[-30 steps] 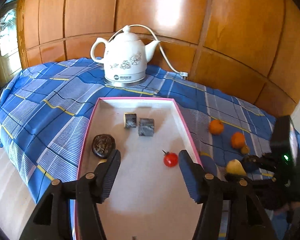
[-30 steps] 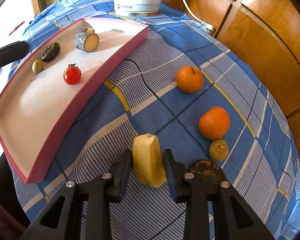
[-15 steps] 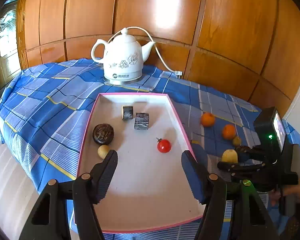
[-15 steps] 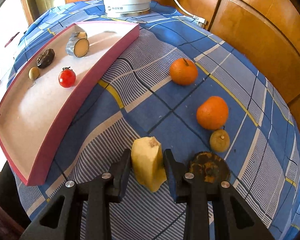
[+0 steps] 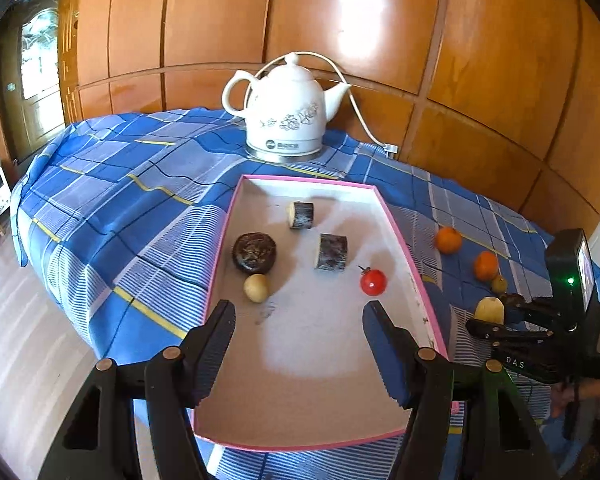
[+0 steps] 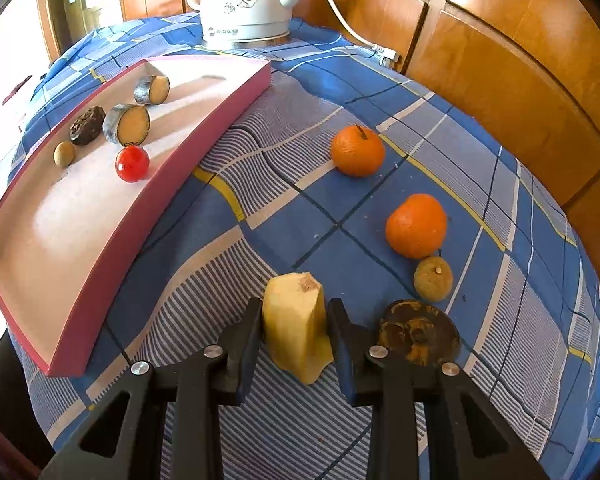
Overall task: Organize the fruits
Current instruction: 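Carry the pale yellow chunk into the tray and open the right tool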
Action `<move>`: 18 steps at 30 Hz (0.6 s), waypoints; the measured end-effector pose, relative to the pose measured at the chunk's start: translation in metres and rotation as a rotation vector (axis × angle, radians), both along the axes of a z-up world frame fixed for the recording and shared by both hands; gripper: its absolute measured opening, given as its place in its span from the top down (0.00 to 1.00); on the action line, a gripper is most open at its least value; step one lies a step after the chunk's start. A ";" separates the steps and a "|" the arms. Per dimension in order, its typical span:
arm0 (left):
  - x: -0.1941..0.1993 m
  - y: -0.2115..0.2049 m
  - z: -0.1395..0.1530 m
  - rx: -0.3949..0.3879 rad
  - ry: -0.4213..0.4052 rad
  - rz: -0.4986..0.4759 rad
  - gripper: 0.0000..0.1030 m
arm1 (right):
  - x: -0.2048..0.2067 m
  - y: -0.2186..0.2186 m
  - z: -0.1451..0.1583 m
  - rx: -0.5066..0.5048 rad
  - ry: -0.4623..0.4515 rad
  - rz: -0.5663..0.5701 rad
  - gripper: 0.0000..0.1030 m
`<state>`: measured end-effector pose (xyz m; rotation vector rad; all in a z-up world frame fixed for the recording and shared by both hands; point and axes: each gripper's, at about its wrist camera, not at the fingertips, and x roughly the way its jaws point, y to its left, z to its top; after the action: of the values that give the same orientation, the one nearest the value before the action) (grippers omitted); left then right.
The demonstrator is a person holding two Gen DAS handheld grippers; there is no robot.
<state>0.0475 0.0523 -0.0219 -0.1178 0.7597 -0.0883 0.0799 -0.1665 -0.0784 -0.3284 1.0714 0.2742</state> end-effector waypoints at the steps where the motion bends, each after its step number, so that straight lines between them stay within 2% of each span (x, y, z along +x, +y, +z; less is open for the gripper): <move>1: 0.000 0.001 0.000 -0.001 0.001 0.002 0.35 | 0.000 0.000 0.000 0.005 0.000 -0.006 0.68; 9: -0.003 0.002 -0.001 -0.004 0.006 -0.003 0.35 | -0.004 -0.001 0.004 0.013 -0.005 -0.047 0.69; 15: -0.003 0.002 -0.003 -0.005 0.016 -0.001 0.35 | -0.008 -0.003 0.023 0.080 -0.029 -0.072 0.69; 18: -0.002 0.003 -0.006 0.000 0.023 0.003 0.34 | -0.013 0.000 0.041 0.172 -0.042 -0.054 0.69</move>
<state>0.0454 0.0551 -0.0278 -0.1204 0.7827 -0.0842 0.0669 -0.1665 -0.0369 -0.1497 1.0060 0.3076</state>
